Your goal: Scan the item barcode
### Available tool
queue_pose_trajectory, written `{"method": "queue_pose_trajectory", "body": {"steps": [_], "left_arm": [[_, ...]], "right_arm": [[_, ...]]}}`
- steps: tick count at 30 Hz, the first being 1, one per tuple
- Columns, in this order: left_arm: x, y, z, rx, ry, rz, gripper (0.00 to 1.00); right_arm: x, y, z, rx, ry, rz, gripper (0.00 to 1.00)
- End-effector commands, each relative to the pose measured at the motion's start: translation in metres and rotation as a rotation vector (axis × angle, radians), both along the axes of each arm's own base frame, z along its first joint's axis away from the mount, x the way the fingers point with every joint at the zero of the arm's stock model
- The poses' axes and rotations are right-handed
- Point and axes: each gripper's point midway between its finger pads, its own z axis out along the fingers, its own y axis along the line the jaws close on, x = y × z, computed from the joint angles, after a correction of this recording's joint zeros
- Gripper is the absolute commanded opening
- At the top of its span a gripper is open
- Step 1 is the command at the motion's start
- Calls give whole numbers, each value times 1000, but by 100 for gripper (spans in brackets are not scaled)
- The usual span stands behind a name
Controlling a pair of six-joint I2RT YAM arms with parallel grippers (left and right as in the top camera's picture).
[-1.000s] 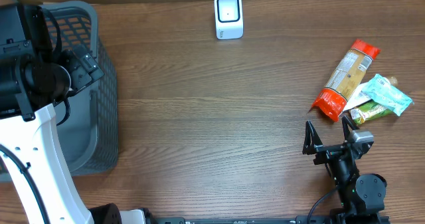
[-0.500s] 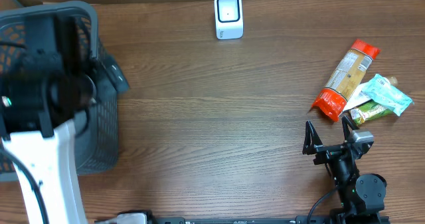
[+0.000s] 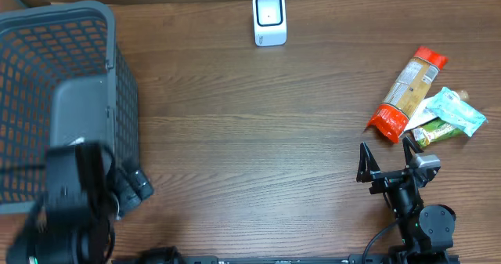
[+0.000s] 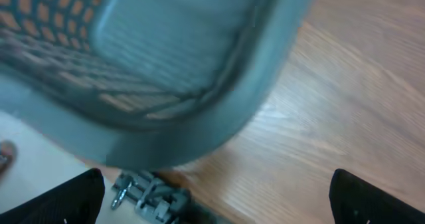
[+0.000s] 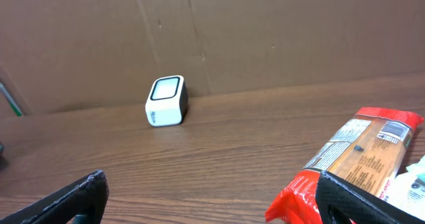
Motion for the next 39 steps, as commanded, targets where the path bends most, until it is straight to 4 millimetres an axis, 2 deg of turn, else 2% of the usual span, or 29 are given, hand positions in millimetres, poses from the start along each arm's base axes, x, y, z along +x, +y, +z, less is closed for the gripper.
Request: {"method": "queue_pose_trajectory", "body": {"steps": [1, 6, 11, 14, 16, 24, 31, 39], "left_arm": [[10, 10, 7, 61, -203, 31, 99], [50, 0, 13, 77, -530, -72, 99], [75, -12, 6, 117, -782, -182, 100], [85, -13, -4, 137, -911, -191, 100], [90, -15, -19, 142, -972, -203, 99], [95, -20, -73, 159, -1059, -221, 99], [98, -17, -115, 202, -975, -242, 100], [98, -19, -117, 247, -950, -286, 99]], "right_arm": [[0, 2, -1, 7, -5, 8, 100], [0, 2, -1, 7, -5, 8, 100], [0, 2, -1, 7, -5, 8, 100], [0, 2, -1, 7, -5, 8, 100], [0, 2, -1, 7, -5, 8, 100], [0, 2, -1, 7, -5, 8, 100], [0, 2, -1, 6, -5, 8, 100], [0, 2, -1, 7, -5, 8, 100]]}}
